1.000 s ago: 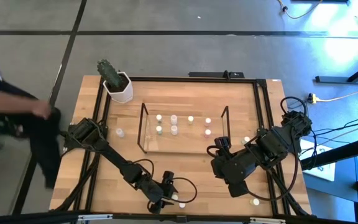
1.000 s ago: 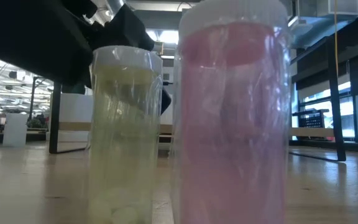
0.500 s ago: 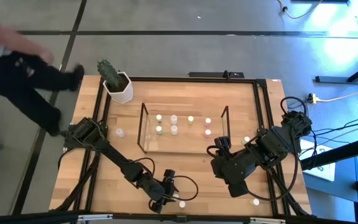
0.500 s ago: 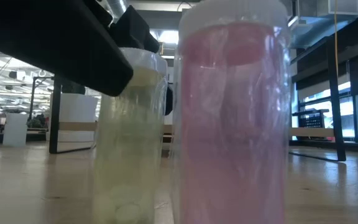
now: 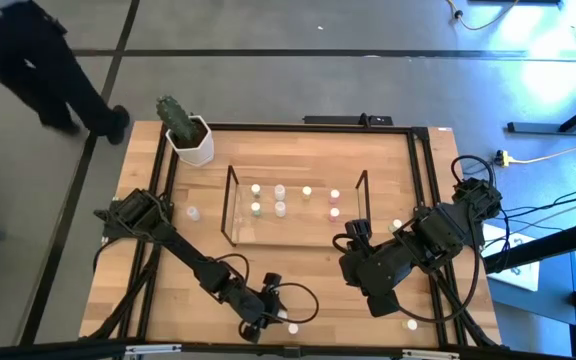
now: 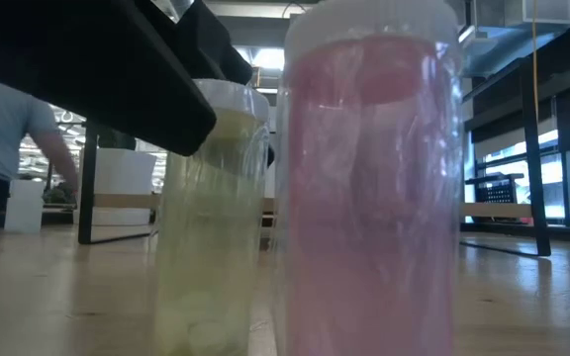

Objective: Pick and place medicine bottles onto shelf by color
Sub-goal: Put the left yellow pill bottle aligned with the other yellow pill bottle on the shelf

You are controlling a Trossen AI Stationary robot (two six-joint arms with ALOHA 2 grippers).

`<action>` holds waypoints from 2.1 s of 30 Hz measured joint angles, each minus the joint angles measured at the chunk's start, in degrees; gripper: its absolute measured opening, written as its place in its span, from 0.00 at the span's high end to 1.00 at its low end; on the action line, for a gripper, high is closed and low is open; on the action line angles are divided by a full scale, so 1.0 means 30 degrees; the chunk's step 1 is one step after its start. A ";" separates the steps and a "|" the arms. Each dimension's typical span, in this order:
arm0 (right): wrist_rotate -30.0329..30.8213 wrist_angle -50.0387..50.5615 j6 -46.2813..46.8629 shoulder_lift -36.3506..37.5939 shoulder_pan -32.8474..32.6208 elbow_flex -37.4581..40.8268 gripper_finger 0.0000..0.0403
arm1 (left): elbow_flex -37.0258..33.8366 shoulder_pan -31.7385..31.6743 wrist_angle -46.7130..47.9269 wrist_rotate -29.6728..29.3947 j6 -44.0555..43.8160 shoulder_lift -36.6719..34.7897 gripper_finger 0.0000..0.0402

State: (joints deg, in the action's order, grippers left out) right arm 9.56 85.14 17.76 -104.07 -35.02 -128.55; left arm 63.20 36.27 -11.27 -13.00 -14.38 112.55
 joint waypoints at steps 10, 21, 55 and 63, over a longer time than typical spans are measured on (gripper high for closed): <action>-0.0007 0.0000 0.0000 0.0000 0.0002 0.0000 0.50 | 0.0007 0.0006 -0.0001 -0.0004 -0.0010 0.0000 0.71; -0.0011 0.0000 0.0000 0.0000 0.0001 0.0000 0.50 | 0.0007 0.0007 0.0000 -0.0004 -0.0094 -0.0007 0.71; 0.1875 0.0056 0.0403 0.0000 0.0007 0.0000 0.50 | 0.0418 -0.2638 0.3503 -0.4982 -0.0675 -0.5688 0.71; 0.2827 0.0386 0.0503 0.0000 -0.0001 0.0000 0.50 | 0.4035 -0.4871 0.9421 -0.4841 -0.1498 -0.5719 0.71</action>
State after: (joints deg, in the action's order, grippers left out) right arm 18.04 86.30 19.27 -104.07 -35.03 -128.55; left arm 75.30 21.66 16.99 -27.53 -18.87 95.39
